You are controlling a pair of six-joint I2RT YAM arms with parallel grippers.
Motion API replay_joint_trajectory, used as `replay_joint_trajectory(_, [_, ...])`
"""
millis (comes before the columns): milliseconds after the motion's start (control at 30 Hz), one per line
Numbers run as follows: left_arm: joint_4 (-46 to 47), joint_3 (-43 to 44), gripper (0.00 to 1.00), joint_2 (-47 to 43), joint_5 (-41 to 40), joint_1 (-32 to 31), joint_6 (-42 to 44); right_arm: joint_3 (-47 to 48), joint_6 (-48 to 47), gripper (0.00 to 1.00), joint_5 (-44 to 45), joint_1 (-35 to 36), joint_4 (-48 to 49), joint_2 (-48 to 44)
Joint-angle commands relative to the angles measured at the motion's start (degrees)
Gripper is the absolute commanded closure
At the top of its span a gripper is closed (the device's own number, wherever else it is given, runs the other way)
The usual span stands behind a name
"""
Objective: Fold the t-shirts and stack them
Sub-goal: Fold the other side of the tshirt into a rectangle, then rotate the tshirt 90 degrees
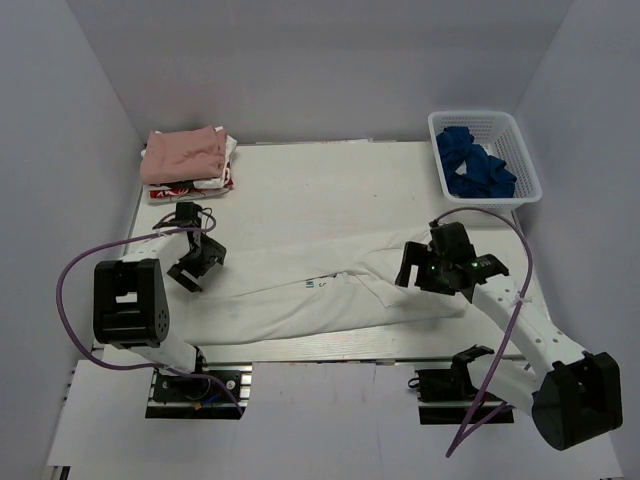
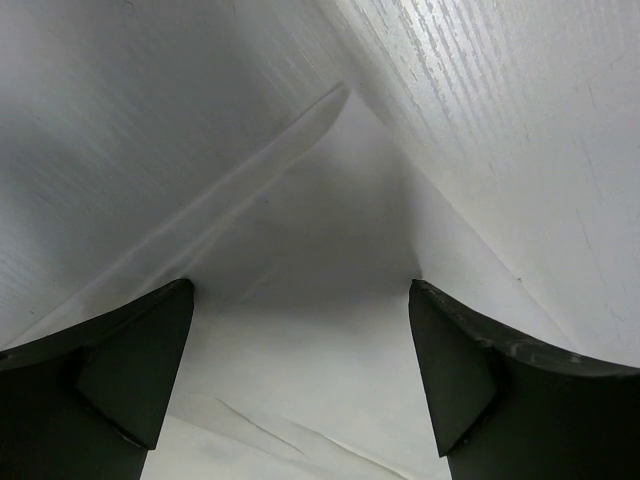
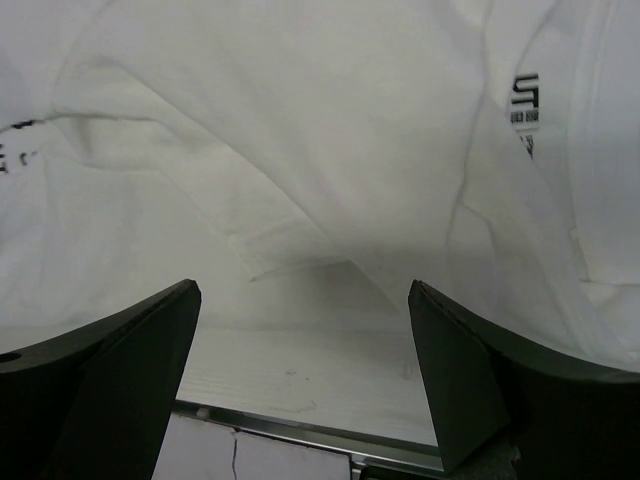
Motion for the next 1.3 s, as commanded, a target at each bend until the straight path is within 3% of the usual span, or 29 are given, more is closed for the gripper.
replay_joint_trajectory(0, [0.8,-0.3,0.01,1.24,-1.73,0.02,0.79,6.7,-5.31,0.1,1.16,2.55,-1.24,0.57])
replay_joint_trajectory(367, [-4.83,7.44,0.01,-5.7,0.72,0.02,1.4,6.81,-5.5,0.1,4.4,19.33,2.54,12.7])
replay_joint_trajectory(567, [-6.24,6.75,0.01,-14.93,2.92,0.02,2.63,5.93,-3.3,0.28,11.6,21.1,1.92,18.78])
replay_joint_trajectory(700, [-6.24,4.29,0.01,-19.58,3.54,0.02,3.34,5.49,-1.81,0.32,13.89,21.63,2.97,22.02])
replay_joint_trajectory(833, [-6.24,3.58,0.01,-20.3,3.54,0.02,3.34,5.31,-1.45,0.44,15.21,21.72,4.2,23.35])
replay_joint_trajectory(967, [-6.24,3.05,0.01,-20.3,3.54,0.02,3.34,5.4,-1.01,0.73,16.27,21.81,5.43,22.74])
replay_joint_trajectory(1133, [-5.1,2.52,0.01,-19.78,4.15,0.02,3.86,6.01,-0.66,0.85,17.24,21.63,5.61,21.42])
replay_joint_trajectory(1200, [-4.57,2.52,0.01,-19.25,4.68,0.02,4.39,6.45,-0.74,1.0,17.41,21.63,5.61,21.24])
replay_joint_trajectory(1267, [-4.57,1.99,0.01,-19.24,5.2,0.02,4.39,7.06,-1.09,1.0,17.15,21.72,5.26,21.5])
